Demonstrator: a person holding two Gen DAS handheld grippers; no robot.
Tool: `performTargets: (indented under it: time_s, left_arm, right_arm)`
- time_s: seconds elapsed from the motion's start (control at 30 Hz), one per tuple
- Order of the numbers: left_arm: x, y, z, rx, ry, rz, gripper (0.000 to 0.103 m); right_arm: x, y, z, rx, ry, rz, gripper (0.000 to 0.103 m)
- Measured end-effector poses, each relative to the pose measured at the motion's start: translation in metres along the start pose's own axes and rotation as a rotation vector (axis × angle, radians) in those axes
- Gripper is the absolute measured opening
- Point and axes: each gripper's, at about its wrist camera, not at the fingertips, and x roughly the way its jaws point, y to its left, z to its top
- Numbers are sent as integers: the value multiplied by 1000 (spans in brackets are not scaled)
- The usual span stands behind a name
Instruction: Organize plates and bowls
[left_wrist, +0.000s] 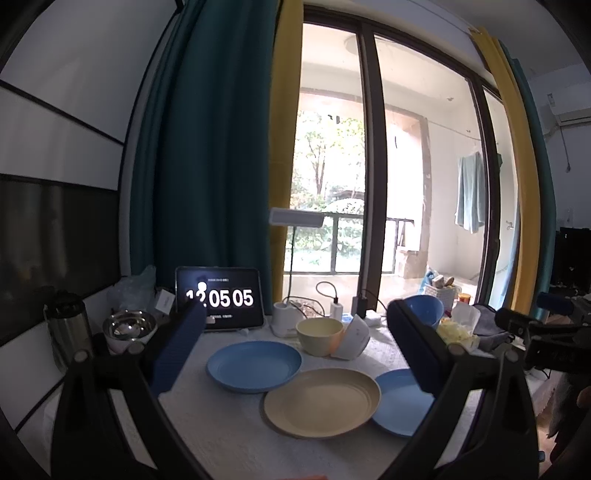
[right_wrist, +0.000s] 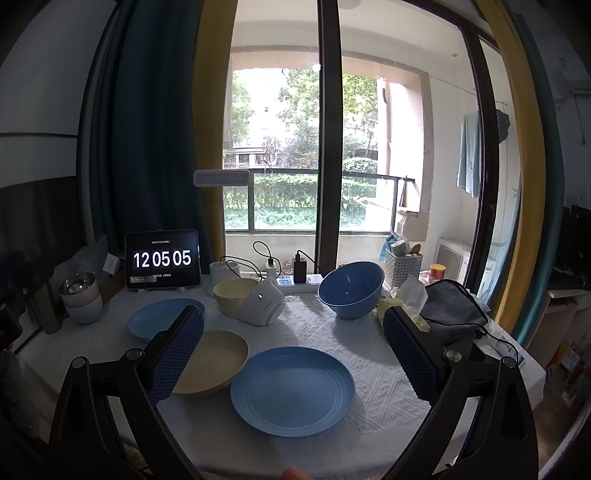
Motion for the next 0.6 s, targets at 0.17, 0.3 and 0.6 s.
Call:
performTargets:
  time_s: [0.17, 0.3, 0.6]
  left_arm:
    - [6, 1, 0, -3, 8, 0, 99]
    - [16, 3, -5, 0, 27, 9, 99]
    - [58, 11, -31, -19, 161, 25, 99]
  right_arm:
    - [5, 3, 1, -3, 9, 7, 100]
    - [13, 2, 1, -8, 14, 8, 100]
    - [48, 7, -2, -15, 64, 19, 100]
